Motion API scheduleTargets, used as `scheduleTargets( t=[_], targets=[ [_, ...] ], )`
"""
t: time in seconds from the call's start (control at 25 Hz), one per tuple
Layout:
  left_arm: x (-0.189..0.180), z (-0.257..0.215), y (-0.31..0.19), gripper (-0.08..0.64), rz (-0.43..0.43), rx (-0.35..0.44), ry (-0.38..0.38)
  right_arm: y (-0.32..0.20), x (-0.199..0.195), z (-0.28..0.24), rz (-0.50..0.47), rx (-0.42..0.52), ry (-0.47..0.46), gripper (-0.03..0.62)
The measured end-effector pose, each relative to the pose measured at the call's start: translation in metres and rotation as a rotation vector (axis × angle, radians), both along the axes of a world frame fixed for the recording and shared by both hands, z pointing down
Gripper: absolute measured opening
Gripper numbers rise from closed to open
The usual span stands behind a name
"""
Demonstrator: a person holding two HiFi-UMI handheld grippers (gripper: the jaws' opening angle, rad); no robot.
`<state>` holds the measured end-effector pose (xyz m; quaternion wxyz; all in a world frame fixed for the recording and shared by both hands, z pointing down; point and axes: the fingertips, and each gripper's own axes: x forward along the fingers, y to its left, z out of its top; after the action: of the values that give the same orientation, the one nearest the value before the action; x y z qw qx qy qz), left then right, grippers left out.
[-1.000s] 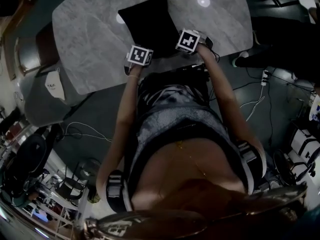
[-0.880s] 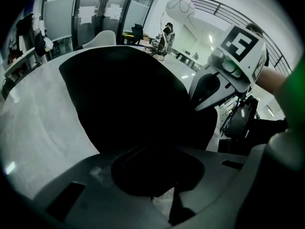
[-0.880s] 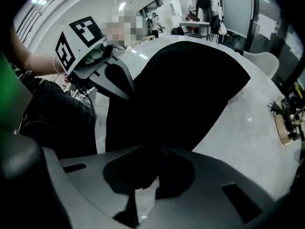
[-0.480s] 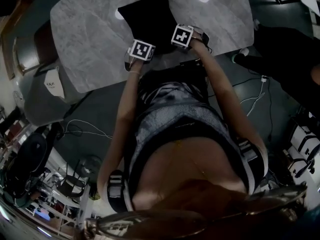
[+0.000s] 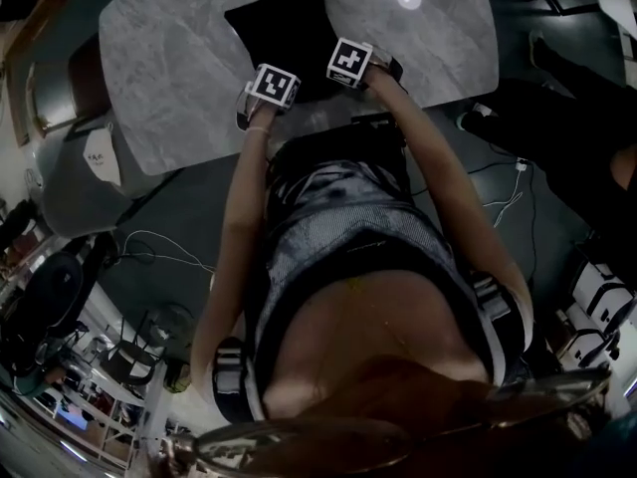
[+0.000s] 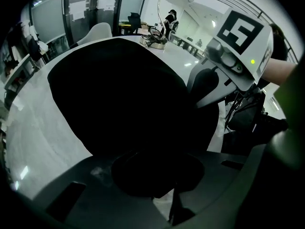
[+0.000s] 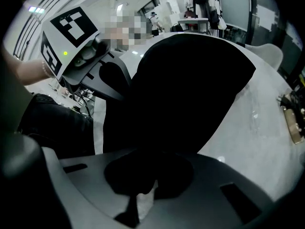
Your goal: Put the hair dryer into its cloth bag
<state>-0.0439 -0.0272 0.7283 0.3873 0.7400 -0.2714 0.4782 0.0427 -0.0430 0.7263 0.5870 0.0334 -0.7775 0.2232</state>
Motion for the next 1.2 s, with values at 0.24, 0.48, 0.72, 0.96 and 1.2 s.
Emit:
scheduleTargets(
  t=[0.24,0.48,0.72,0.96,1.2],
  targets=[
    [-0.004,0.004,-0.014,0.038,-0.054,0.033,-0.069,-0.005,0.002,0.002,-0.06,-0.036,0.006,0.069],
    [0.001,0.006,-0.019,0.038,-0.069,0.007,-0.103,-0.011,0.0,0.002,-0.115,-0.028,-0.002,0.067],
    [-0.001,0.01,-0.017,0.038,-0.062,0.045,-0.142,-0.004,-0.002,0.005,-0.116,-0.011,0.005,0.067],
    [-0.014,0.014,-0.016,0.038,-0.05,0.078,-0.127,-0.004,-0.012,0.01,-0.081,0.005,0.018,0.067],
    [-0.018,0.011,-0.015,0.038,-0.011,0.115,-0.11,-0.001,-0.013,0.011,-0.022,0.025,0.03,0.067]
  ],
)
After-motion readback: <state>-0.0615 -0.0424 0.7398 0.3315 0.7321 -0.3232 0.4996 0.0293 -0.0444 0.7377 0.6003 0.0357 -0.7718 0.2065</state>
